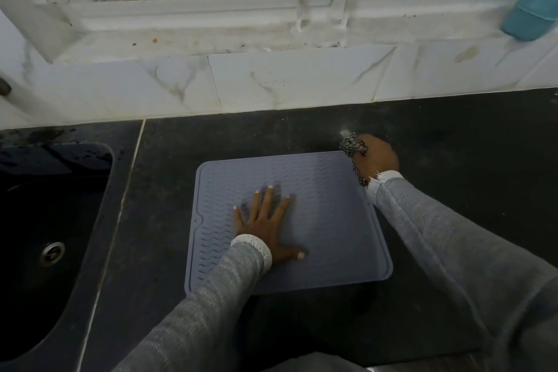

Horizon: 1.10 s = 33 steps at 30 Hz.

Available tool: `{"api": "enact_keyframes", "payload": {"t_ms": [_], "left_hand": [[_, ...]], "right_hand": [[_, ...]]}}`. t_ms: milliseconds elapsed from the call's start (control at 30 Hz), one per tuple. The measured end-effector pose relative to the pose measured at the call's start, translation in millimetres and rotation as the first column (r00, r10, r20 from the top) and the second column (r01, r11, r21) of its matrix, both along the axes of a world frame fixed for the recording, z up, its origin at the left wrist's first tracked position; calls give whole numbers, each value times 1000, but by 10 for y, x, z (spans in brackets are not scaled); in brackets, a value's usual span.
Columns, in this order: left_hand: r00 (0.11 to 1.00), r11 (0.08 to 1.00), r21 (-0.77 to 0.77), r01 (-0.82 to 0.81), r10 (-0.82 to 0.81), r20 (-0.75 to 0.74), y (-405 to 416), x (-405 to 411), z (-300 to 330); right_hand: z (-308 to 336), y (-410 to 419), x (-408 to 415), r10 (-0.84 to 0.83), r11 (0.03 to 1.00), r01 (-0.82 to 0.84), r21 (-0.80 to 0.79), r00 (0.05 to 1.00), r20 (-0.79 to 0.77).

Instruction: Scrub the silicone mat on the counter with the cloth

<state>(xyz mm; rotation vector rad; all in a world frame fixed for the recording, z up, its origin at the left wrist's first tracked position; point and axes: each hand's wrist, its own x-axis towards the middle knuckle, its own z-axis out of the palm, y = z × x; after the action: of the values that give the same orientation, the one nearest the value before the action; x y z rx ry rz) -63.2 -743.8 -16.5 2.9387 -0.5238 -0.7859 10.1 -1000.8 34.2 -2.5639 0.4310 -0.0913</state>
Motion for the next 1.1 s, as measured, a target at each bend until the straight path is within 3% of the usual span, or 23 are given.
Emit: {"api": "enact_keyframes", "payload": {"t_ms": [100, 200, 367, 500, 667, 733, 867, 1100], "left_hand": [[997, 999, 12, -34, 35, -71, -52, 120, 27], [988, 998, 41, -46, 51, -148, -64, 165, -9], [985, 997, 56, -56, 64, -161, -68, 178, -43], [986, 998, 43, -41, 48, -157, -49, 179, -49], [983, 998, 57, -32, 42, -177, -66, 196, -21], [982, 997, 71, -34, 46, -183, -71, 193, -17], [982, 996, 78, -37, 50, -184, -66, 198, -17], [982, 998, 56, -31, 41, -183, -53, 195, -3]], "right_hand": [[4, 90, 101, 155, 963, -160, -219, 987, -39], [-105, 251, 201, 293, 833, -357, -422, 933, -211], [-280, 404, 186, 410, 643, -575, -506, 816, -406], [-235, 46, 192, 370, 653, -582, -484, 803, -466], [-186, 31, 245, 297, 722, -486, -492, 861, -414], [-202, 195, 267, 339, 743, -490, -456, 863, -375], [-373, 440, 251, 475, 611, -618, -494, 786, -396], [-246, -160, 191, 390, 600, -607, -522, 791, -471]]}}
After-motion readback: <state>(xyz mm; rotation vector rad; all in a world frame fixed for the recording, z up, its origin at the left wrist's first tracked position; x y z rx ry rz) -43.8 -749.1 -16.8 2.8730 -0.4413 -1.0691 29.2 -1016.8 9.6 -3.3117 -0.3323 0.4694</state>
